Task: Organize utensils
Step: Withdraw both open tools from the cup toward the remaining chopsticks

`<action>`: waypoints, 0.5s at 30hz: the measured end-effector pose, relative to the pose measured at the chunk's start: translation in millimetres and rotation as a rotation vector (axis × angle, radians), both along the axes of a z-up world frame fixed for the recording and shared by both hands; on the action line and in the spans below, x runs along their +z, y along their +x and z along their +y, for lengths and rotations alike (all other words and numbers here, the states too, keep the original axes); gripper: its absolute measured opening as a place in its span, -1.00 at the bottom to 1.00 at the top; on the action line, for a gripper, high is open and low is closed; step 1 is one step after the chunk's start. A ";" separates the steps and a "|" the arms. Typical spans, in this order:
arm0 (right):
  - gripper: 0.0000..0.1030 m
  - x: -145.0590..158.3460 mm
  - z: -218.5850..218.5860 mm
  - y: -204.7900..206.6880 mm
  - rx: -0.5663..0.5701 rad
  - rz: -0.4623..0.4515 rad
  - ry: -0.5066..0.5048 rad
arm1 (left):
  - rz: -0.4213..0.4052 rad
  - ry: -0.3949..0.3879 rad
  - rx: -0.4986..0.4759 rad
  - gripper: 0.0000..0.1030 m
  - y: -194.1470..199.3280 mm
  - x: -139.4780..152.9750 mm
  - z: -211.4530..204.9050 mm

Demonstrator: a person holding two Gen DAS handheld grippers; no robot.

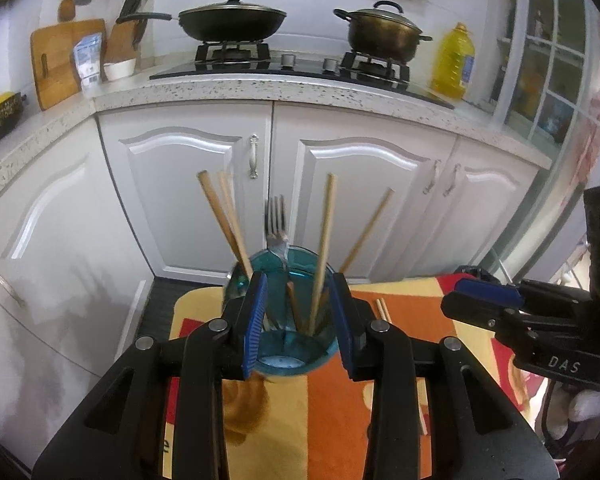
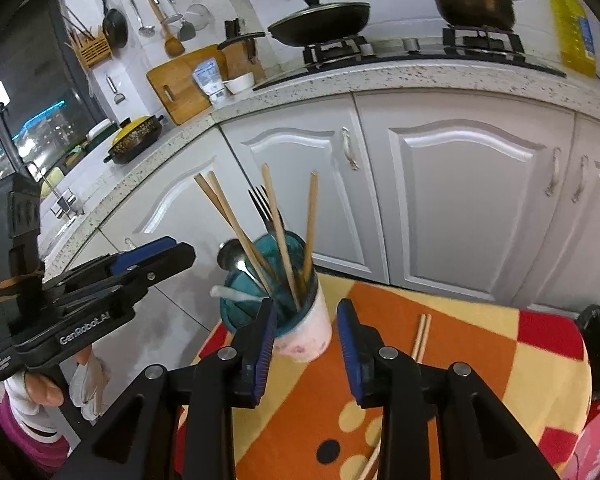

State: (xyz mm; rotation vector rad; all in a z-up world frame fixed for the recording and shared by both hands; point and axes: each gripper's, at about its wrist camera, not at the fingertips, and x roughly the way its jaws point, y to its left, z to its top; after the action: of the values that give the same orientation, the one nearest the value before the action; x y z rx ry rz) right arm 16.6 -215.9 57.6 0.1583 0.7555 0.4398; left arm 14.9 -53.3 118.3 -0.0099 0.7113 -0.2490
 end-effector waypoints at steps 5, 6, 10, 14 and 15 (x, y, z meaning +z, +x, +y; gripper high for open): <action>-0.40 -13.7 -13.3 -10.9 -0.032 0.029 -0.014 | -0.015 0.023 -0.015 -0.40 -14.1 -4.8 -14.0; -0.39 -19.0 -17.3 -12.8 -0.040 0.041 -0.016 | -0.015 0.030 -0.018 -0.40 -16.7 -7.1 -17.8; -0.38 -41.5 -31.8 -17.6 -0.070 0.086 -0.016 | -0.021 0.056 -0.028 -0.40 -23.4 -14.9 -29.1; -0.38 -76.2 -46.3 -17.8 -0.109 0.146 -0.033 | -0.001 0.052 -0.038 -0.40 -26.3 -24.9 -37.4; -0.38 -86.2 -49.0 -15.5 -0.130 0.159 -0.050 | 0.009 0.048 -0.038 -0.40 -26.7 -28.2 -38.5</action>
State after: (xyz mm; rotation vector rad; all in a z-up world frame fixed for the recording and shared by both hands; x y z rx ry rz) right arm 1.1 -264.9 -28.6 0.1954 0.9060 0.2869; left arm -11.8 -91.7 90.1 0.0482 0.7264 -0.2687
